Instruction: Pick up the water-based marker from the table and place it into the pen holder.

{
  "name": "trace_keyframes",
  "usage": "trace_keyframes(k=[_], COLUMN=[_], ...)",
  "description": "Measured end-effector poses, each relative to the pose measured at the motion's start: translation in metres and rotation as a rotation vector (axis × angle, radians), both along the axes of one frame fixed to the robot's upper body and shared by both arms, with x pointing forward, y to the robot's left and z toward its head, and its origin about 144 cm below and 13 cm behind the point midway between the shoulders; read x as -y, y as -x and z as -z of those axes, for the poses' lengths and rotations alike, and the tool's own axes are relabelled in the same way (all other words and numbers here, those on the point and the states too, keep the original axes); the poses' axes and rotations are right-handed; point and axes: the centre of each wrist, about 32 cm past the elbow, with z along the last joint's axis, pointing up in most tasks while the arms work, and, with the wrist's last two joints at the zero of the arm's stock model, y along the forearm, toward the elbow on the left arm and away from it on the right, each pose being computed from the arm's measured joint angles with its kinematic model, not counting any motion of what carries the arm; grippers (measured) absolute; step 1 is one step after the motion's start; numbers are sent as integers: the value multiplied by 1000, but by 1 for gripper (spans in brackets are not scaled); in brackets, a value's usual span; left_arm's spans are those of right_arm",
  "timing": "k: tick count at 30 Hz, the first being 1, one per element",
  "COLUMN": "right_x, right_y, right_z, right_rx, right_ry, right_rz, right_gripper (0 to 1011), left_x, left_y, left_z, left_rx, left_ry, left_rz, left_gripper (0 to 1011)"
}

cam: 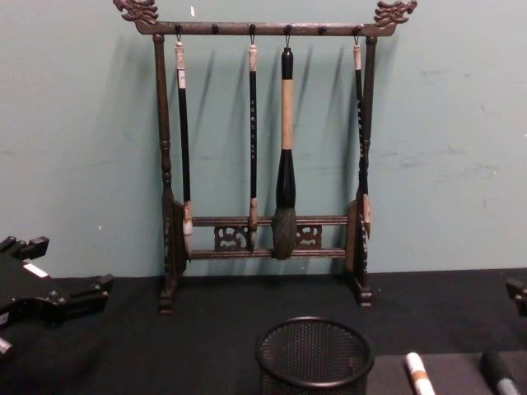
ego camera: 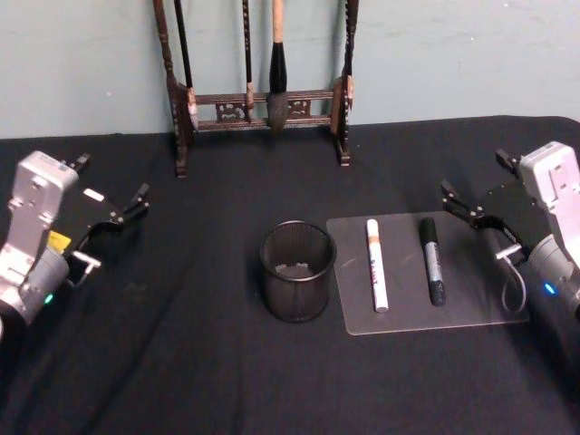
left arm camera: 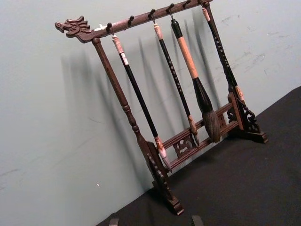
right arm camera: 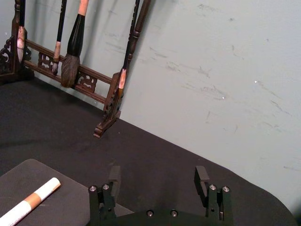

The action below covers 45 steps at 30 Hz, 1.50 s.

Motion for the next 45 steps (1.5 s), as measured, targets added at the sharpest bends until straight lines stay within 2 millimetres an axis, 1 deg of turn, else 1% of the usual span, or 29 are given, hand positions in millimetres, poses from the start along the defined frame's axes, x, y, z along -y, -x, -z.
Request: trace_keyframes(k=[34, 40, 45], right_x=[1, 3, 2], right_y=[0, -1, -2], right_z=[0, -5, -14], right_rx=[-2, -27, -100], right_ry=[-1, -21, -50], right_rz=[-4, -34, -50], right_gripper=[1002, 1002, 1002], left_x=[0, 0, 0], left_y=[0, 0, 0], left_z=[0, 0, 0], left_rx=[0, 0, 0], left_ry=[0, 0, 0], left_rz=[0, 0, 0], left_gripper=[1001, 1001, 1001])
